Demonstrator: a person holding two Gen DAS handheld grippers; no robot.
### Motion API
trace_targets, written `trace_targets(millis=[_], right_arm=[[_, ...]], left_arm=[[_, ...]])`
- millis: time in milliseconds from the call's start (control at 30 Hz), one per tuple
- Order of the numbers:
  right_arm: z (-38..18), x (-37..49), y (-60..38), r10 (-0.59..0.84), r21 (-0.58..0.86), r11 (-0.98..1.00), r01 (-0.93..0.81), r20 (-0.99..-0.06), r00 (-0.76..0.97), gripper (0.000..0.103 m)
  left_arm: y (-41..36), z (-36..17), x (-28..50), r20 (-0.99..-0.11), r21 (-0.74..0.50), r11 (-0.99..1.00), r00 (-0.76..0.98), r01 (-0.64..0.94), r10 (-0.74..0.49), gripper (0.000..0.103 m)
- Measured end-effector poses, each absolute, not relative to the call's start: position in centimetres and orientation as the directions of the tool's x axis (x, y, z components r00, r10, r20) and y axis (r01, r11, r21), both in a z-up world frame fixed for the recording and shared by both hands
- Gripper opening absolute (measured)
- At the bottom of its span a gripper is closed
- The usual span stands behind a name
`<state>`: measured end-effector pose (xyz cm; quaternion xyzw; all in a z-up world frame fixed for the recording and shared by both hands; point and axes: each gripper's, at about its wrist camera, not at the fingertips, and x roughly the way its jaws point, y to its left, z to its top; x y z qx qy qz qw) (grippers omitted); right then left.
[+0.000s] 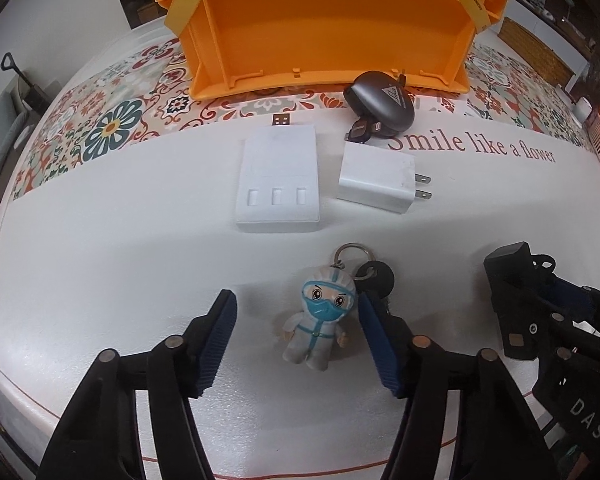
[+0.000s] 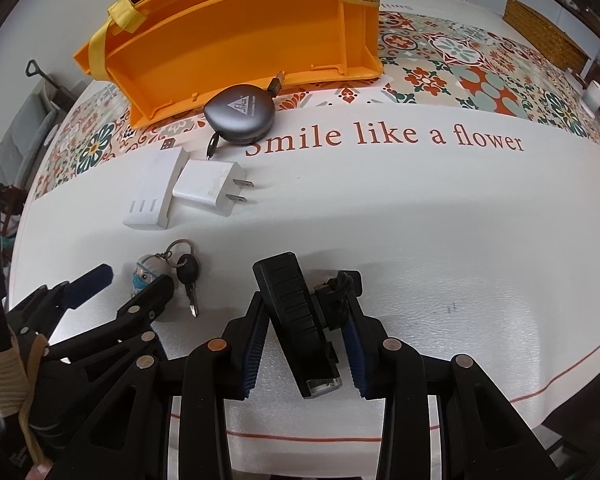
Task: Organize rigid objects
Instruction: 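Grasp the astronaut keychain with the left tool while the right holds the black clip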
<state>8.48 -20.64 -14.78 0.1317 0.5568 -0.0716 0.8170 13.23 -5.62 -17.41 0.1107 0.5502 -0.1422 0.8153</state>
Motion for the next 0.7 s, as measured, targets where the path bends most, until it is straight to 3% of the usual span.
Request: trace_targets(millis=[67, 200, 367, 700], right_arm=[[-14.8, 8.5, -20.6, 0.029, 0.135, 0.955, 0.263, -0.929, 0.369, 0.037], [-14.9, 8.5, -20.5, 0.03, 0.135, 0.956, 0.262, -0.929, 0.369, 0.037], [-14.9, 8.5, -20.4, 0.033, 0.139, 0.955, 0.263, -0.928, 0.371, 0.037], [-13.7, 8.1, -20.0, 0.042, 0.155, 0.953, 0.259, -0.918, 0.394, 0.037]], left_arm=[[-5.7, -17.6, 13.3, -0.931, 0.009, 0.933, 0.344, 0.359, -0.123, 0.055], [-5.8, -17.8, 13.2, -0.931, -0.009, 0.93, 0.337, 0.366, -0.141, 0.034], [-5.7, -17.6, 13.2, -0.926, -0.029, 0.929, 0.34, 0.369, -0.164, 0.028], [-5.1, -14.9, 12.5, -0.897, -0.046, 0.923, 0.39, 0.382, -0.206, 0.027]])
